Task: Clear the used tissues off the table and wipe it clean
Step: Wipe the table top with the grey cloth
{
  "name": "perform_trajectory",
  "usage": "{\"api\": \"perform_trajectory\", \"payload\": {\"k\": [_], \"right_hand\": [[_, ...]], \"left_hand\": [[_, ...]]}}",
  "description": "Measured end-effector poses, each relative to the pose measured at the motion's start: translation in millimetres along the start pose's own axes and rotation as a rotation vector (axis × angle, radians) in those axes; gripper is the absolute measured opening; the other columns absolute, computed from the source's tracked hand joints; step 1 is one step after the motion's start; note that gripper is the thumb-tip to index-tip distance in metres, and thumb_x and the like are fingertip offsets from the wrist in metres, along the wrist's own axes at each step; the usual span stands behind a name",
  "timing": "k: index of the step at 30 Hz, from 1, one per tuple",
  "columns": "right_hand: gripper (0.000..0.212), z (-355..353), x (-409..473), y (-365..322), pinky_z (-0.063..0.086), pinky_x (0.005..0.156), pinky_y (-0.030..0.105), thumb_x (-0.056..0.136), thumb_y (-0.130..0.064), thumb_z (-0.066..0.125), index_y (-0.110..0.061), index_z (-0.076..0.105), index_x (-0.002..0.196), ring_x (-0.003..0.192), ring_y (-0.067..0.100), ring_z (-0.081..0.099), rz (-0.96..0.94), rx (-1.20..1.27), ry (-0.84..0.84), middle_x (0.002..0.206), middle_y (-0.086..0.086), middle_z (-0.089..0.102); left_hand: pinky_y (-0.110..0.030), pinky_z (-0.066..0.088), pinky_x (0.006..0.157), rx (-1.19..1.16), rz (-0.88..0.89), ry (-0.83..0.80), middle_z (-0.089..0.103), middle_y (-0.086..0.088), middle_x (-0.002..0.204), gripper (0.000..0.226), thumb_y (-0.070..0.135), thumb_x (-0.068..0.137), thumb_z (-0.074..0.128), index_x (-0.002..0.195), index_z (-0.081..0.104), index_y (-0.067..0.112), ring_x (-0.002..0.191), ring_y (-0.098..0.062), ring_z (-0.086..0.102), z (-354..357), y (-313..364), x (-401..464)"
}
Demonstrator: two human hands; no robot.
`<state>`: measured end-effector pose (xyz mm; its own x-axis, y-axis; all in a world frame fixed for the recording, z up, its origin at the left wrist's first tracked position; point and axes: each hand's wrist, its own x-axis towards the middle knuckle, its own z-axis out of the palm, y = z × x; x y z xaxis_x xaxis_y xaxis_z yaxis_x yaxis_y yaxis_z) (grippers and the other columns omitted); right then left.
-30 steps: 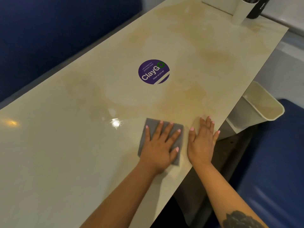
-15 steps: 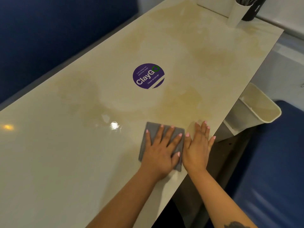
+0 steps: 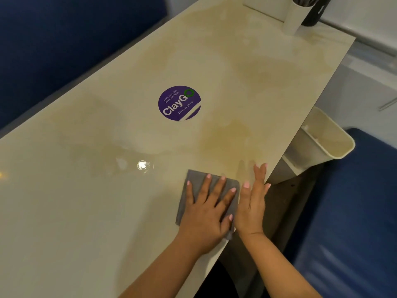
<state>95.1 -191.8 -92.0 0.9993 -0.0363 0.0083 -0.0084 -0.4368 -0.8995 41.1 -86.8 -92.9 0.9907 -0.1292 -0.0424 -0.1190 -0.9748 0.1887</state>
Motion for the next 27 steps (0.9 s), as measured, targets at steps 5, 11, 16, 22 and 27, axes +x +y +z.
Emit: {"api": "perform_trajectory", "payload": {"k": [5, 11, 16, 22, 27], "right_hand": [[0.041, -8, -2, 2, 0.009, 0.119, 0.047, 0.095, -0.058, 0.021, -0.064, 0.013, 0.135, 0.144, 0.006, 0.016, -0.003, 0.072, 0.039, 0.157, -0.01, 0.017], [0.041, -13, 1, 2, 0.026, 0.116, 0.041, 0.092, -0.063, 0.021, -0.063, 0.018, 0.132, 0.142, 0.005, 0.022, 0.02, 0.102, 0.086, 0.155, -0.015, 0.02], [0.041, -16, 2, 4, 0.026, 0.113, 0.027, 0.093, -0.059, 0.023, -0.055, 0.024, 0.133, 0.141, 0.003, 0.024, 0.017, 0.102, 0.102, 0.156, -0.009, 0.022], [0.048, -19, 4, 6, 0.025, 0.102, 0.002, 0.091, -0.051, 0.026, -0.039, 0.025, 0.138, 0.135, -0.013, 0.021, 0.039, 0.096, 0.074, 0.153, -0.017, 0.021], [0.059, -22, 4, 7, 0.025, 0.097, -0.002, 0.09, -0.063, 0.025, -0.034, 0.025, 0.141, 0.131, -0.02, 0.02, 0.044, 0.093, 0.037, 0.146, -0.036, 0.016]], "left_hand": [[-0.06, -0.003, 0.112, 0.083, -0.059, -0.048, 0.019, -0.001, 0.156, 0.059, 0.053, 0.093, 0.016, 0.148, 0.018, 0.031, 0.145, -0.029, 0.009, -6, -21, 54], [-0.06, 0.0, 0.112, 0.011, -0.203, 0.021, 0.015, 0.0, 0.157, 0.061, 0.051, 0.091, 0.027, 0.148, 0.021, 0.031, 0.145, -0.028, 0.006, -4, -38, 26], [-0.063, 0.007, 0.108, -0.02, -0.007, -0.027, 0.021, -0.001, 0.156, 0.059, 0.049, 0.091, 0.033, 0.146, 0.028, 0.03, 0.144, -0.03, 0.011, 0, 8, 14], [-0.061, -0.007, 0.111, 0.073, 0.018, -0.078, 0.008, 0.0, 0.158, 0.059, 0.053, 0.094, 0.011, 0.149, 0.01, 0.033, 0.145, -0.028, -0.001, -8, 8, 86], [-0.061, 0.005, 0.108, 0.044, -0.213, 0.032, 0.023, -0.001, 0.155, 0.06, 0.051, 0.09, 0.027, 0.146, 0.027, 0.03, 0.143, -0.03, 0.017, -6, -33, 79]]}}
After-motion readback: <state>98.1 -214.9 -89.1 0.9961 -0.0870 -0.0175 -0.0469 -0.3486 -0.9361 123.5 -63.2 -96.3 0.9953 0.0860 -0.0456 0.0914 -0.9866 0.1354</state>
